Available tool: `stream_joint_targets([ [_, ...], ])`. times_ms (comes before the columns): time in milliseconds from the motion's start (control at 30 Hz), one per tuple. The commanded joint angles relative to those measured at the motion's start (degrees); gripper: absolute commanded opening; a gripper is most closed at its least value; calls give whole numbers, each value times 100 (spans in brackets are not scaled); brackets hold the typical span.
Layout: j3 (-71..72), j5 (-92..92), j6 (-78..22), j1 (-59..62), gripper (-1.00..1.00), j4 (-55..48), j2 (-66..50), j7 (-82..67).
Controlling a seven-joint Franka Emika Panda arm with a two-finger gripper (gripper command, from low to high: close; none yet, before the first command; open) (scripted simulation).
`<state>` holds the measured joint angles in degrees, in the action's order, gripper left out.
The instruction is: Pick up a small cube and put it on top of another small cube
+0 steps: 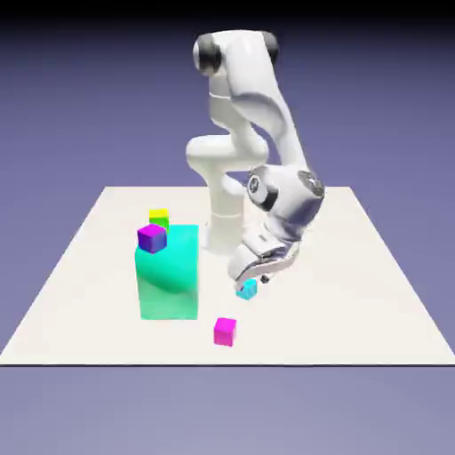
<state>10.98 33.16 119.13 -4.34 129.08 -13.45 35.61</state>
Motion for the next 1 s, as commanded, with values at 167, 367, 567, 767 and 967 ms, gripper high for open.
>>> stream_joint_targets([
  [167, 297, 896, -1483, -99, 0, -863, -1246, -185],
  [367, 593, 1792, -2966, -198, 0, -1725, -2492, -370],
  [567, 890, 2688, -4449, -296, 0, -2588, -3738, -555],
  [767, 798, 2928, -4314, -135, -100, -2441, -3882, -460],
  [967, 1087, 1556, -4572, 189, -100, -3238, -3309, -115],
])
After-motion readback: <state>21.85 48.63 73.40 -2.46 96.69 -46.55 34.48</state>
